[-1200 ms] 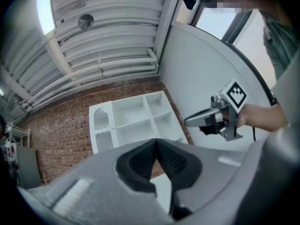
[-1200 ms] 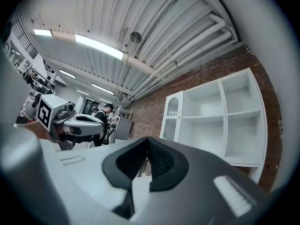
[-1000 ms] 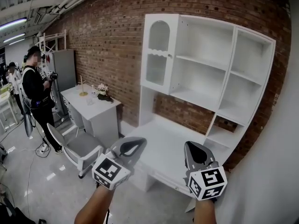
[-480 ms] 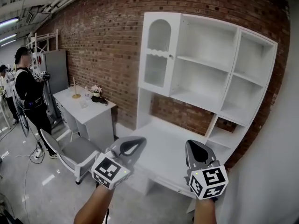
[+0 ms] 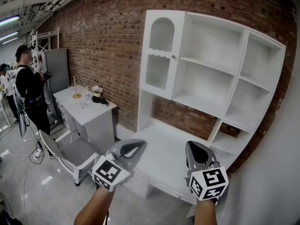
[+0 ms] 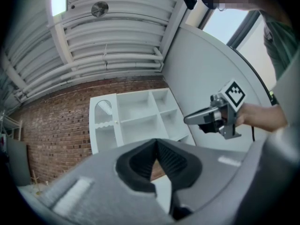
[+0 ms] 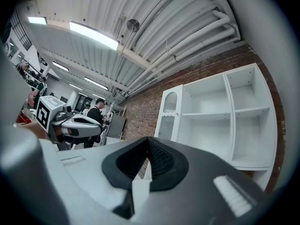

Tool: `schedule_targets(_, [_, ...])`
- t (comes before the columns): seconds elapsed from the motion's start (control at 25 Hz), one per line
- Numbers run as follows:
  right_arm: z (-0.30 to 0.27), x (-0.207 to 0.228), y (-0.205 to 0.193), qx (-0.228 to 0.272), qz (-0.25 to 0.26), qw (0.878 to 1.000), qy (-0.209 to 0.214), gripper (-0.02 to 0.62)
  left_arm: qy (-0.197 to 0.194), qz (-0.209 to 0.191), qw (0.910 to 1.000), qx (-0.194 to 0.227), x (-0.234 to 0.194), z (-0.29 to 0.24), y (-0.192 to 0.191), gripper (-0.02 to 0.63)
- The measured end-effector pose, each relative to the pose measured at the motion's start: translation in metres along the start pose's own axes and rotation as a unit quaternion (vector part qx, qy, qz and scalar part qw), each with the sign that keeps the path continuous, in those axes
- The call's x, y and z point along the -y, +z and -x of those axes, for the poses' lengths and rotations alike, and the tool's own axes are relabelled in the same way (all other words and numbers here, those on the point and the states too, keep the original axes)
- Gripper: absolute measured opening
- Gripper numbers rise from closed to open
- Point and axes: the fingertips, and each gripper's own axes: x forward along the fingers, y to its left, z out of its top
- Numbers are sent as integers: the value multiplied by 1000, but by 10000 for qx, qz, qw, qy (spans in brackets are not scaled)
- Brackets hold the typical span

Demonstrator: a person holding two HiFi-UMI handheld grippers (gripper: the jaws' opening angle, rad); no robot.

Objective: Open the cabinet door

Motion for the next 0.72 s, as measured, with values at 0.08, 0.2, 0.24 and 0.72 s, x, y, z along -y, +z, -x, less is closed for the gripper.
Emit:
schedule_targets(0.08, [-9, 11, -3, 32, -45, 10000, 65, 6, 44, -38, 10000, -57, -2, -11, -2, 2])
schedule_targets(0.2, [-22, 27, -8, 62, -80, 9998, 184, 6, 146, -109, 9998, -74, -7, -28, -1, 2])
schedule_targets(0.24, [-26, 32, -9, 70, -82, 9997, 230, 6, 190, -118, 9997, -87, -8, -34, -2, 2])
schedule_targets(0.72, [-60, 106, -38, 134, -165, 9974, 688, 6, 538, -160, 9977, -369, -3, -114, -24, 2])
